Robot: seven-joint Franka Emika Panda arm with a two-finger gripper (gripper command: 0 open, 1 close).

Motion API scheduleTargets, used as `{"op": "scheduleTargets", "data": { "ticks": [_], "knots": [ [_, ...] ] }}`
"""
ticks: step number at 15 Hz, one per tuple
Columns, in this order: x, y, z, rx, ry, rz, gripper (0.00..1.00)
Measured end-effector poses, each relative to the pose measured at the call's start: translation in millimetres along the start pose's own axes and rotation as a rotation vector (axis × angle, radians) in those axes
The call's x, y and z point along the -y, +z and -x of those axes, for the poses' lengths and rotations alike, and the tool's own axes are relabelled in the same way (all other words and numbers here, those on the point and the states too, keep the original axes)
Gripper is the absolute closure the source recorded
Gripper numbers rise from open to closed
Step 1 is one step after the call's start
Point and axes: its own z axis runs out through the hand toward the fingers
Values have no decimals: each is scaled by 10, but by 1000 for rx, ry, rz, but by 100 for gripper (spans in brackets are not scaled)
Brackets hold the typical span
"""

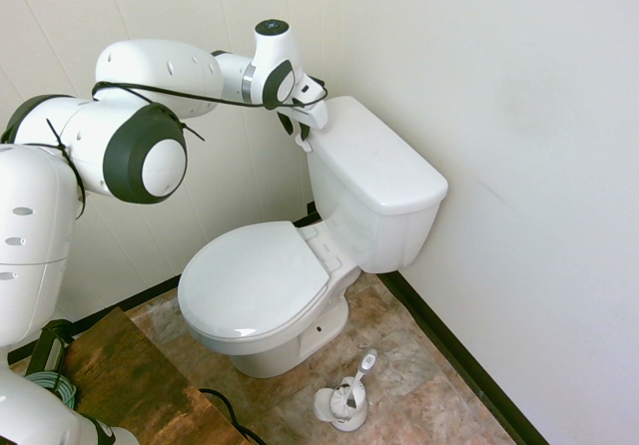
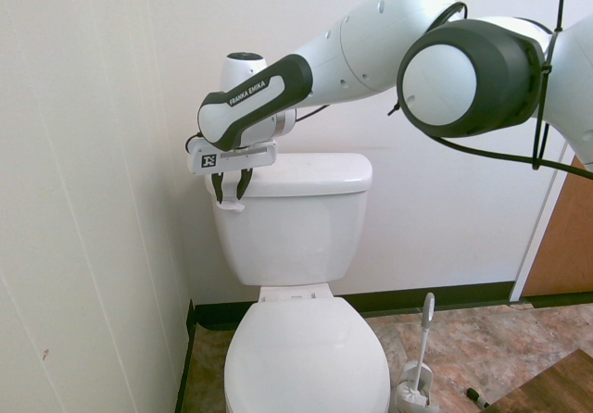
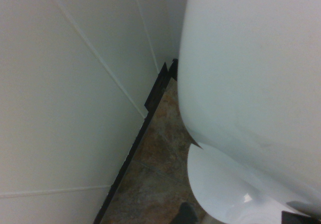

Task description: Flush the toilet

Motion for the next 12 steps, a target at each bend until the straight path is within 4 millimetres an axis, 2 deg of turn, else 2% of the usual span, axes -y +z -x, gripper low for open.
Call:
{"op": "scheduleTargets", "data": {
  "ticks": [12],
  "knots": [
    [163,161,-1,-23,6,-34,100]
  ]
}}
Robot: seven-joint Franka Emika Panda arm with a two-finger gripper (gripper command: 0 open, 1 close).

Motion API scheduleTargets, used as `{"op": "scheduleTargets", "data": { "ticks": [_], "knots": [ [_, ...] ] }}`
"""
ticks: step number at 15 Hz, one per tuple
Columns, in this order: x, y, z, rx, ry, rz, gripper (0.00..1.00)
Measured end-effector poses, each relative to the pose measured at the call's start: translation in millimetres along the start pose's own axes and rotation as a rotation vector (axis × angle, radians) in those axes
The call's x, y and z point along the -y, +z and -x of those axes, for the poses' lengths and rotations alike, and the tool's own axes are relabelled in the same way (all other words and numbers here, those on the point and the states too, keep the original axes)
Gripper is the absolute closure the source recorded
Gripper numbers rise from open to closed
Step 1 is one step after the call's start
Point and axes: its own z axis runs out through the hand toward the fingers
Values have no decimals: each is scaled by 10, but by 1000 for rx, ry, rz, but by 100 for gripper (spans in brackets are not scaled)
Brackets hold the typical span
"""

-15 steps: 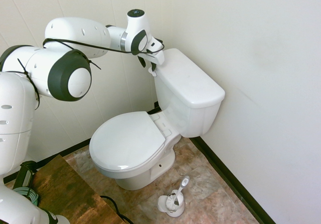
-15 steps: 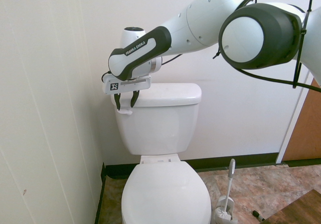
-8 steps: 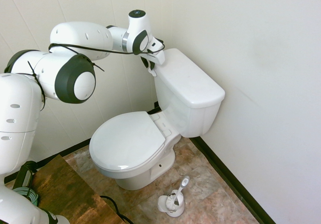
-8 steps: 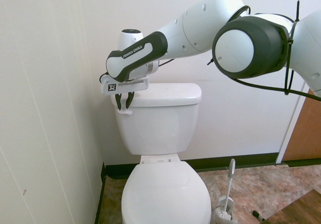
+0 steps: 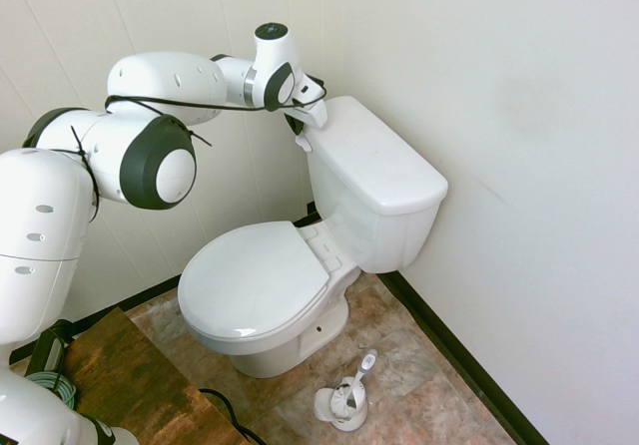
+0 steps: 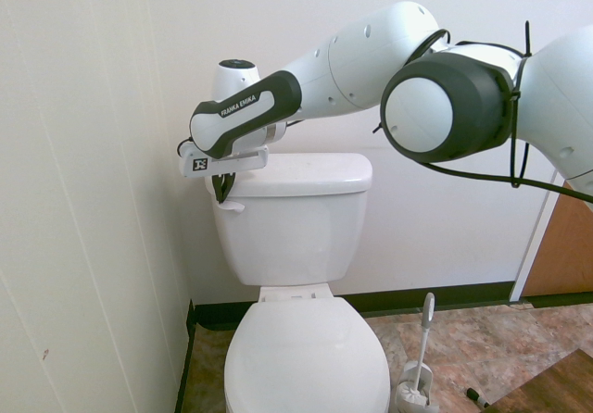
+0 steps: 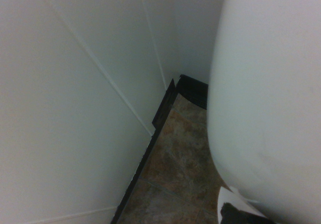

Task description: Flush the toilet

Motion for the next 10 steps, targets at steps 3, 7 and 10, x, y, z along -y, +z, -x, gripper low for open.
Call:
{"op": "scheduleTargets", "data": {
  "ticks": [3,7,10],
  "knots": [
    [-22,90,6,-2,7,5,100],
    [-86,267,17,0,16,14,100],
    [-107,333,21,0,20,11,100]
  ]
}}
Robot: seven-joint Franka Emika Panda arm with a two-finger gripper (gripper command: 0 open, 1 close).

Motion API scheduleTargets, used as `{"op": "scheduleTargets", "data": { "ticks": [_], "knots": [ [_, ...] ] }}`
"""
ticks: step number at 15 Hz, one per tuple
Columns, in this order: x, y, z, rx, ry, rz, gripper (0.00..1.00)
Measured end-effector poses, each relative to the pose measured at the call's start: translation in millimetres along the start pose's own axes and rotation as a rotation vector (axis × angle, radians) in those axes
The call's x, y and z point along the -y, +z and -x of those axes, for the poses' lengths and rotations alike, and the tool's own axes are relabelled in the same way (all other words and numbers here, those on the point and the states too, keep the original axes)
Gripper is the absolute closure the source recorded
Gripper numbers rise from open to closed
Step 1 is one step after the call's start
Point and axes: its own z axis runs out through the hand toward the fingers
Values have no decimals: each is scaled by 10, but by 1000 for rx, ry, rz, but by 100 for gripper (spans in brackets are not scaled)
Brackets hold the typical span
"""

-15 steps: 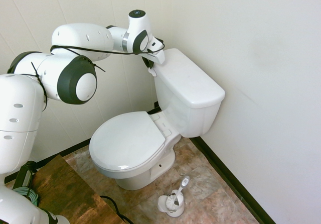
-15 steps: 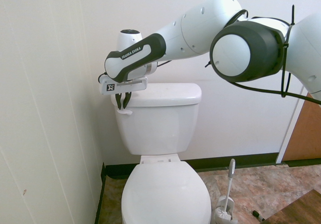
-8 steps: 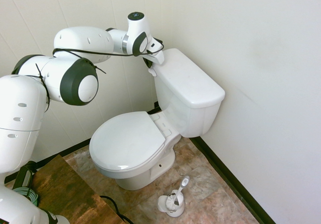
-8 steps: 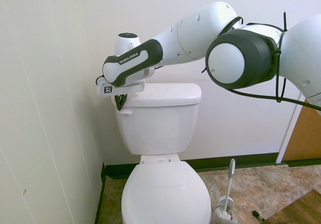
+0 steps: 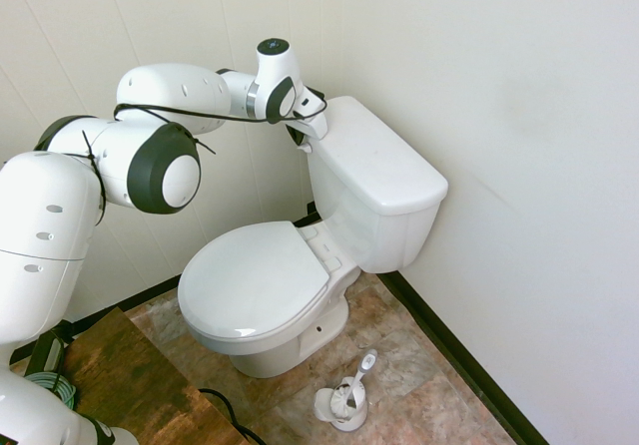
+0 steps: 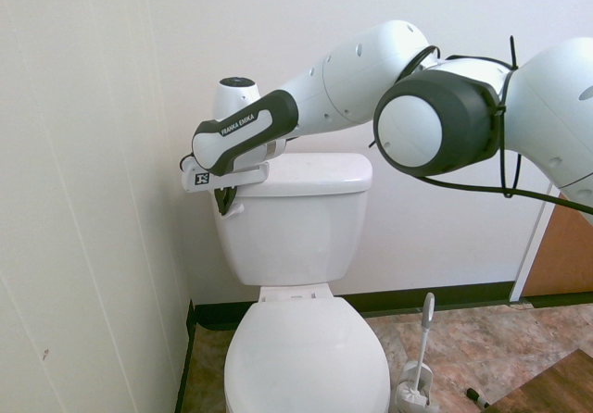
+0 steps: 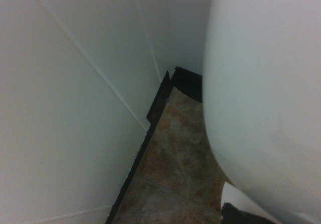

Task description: Flush the toilet

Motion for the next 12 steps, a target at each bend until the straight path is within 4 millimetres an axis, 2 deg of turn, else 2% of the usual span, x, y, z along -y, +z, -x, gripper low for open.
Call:
{"op": "scheduleTargets", "data": {
  "ticks": [6,10,12],
  "knots": [
    [11,-58,-4,5,26,3,100],
    [35,-454,-49,-1,28,-2,100],
    [-39,-640,-34,7,28,13,100]
  ]
}}
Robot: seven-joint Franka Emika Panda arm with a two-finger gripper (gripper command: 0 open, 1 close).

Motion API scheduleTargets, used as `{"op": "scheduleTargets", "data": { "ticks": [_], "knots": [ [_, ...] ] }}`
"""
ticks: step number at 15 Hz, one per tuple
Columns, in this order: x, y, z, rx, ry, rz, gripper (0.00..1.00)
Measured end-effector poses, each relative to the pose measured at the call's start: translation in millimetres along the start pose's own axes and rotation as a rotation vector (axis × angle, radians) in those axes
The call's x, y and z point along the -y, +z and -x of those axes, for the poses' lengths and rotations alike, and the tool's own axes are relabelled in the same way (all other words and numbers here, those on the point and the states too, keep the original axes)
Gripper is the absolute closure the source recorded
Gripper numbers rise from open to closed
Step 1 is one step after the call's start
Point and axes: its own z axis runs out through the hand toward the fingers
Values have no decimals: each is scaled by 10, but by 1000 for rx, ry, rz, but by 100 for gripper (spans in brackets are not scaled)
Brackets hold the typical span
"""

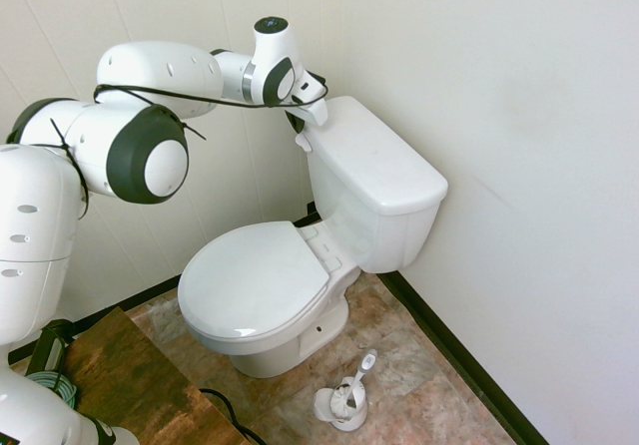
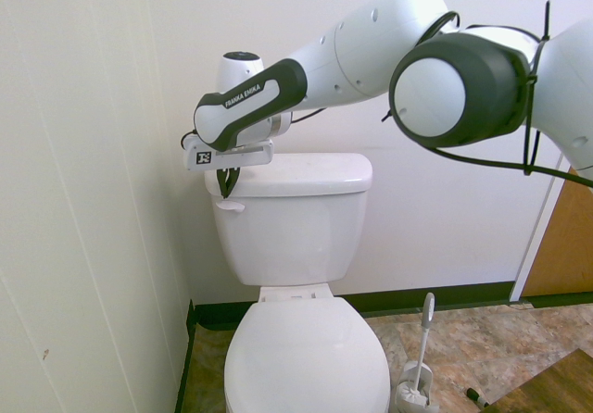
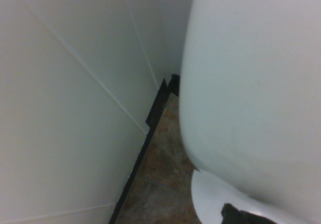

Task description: Flush the toilet

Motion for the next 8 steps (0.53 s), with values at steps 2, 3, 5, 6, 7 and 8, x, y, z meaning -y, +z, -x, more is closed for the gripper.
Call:
{"op": "scheduleTargets", "data": {
  "ticks": [2,3,5,6,7,8],
  "knots": [
    [-114,-152,126,42,-10,42,100],
    [-179,-236,189,66,-15,65,100],
    [-345,-433,297,110,-30,95,100],
    [-418,-521,317,118,-31,99,100],
    [-496,-620,319,124,-30,100,100],
    [-579,-694,307,129,-28,104,100]
  ]
}}
